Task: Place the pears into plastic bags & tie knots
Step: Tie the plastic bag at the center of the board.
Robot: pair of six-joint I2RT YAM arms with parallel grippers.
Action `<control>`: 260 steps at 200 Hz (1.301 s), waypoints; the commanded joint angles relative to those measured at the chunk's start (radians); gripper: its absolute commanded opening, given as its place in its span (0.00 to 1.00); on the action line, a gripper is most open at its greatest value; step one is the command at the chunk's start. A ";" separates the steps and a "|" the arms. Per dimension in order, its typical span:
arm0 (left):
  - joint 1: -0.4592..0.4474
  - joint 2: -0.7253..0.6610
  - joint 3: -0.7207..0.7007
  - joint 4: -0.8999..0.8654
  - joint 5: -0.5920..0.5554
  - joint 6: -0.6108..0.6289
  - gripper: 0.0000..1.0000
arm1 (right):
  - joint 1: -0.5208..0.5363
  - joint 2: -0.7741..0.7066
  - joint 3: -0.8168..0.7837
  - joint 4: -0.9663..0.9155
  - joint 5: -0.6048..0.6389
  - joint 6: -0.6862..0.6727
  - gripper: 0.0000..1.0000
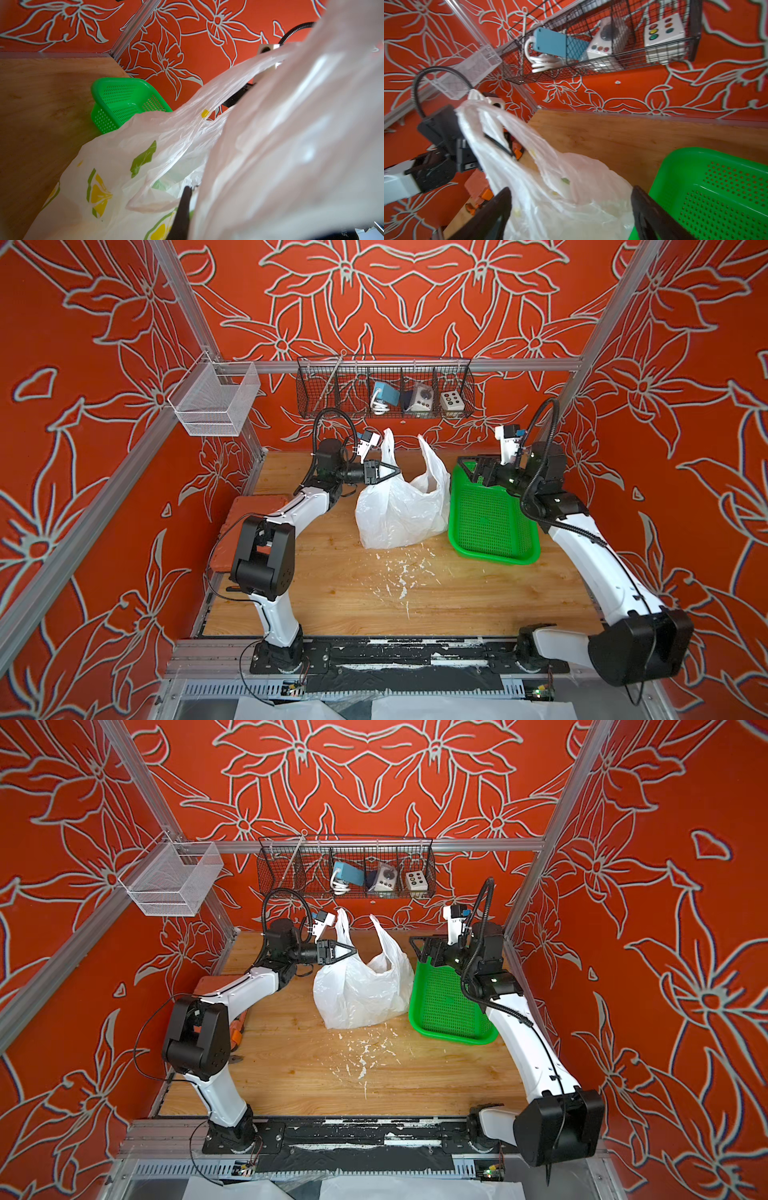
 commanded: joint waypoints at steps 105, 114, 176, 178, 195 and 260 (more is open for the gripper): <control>0.004 0.036 0.056 0.031 0.063 -0.006 0.00 | 0.063 0.211 0.118 -0.019 -0.241 -0.172 0.97; 0.004 0.039 0.061 0.031 0.064 -0.008 0.00 | 0.068 0.226 0.128 -0.017 -0.242 -0.175 0.97; 0.000 0.048 0.065 0.027 0.079 -0.006 0.00 | 0.087 0.388 0.231 0.013 -0.294 -0.158 0.97; -0.002 0.049 0.065 0.027 0.080 -0.006 0.00 | 0.088 0.393 0.234 0.014 -0.296 -0.156 0.97; -0.002 0.050 0.071 0.024 0.084 -0.003 0.00 | 0.101 0.435 0.270 0.007 -0.317 -0.154 0.97; -0.004 0.045 0.081 -0.035 0.087 0.043 0.00 | 0.105 0.471 0.333 -0.074 -0.313 -0.156 0.19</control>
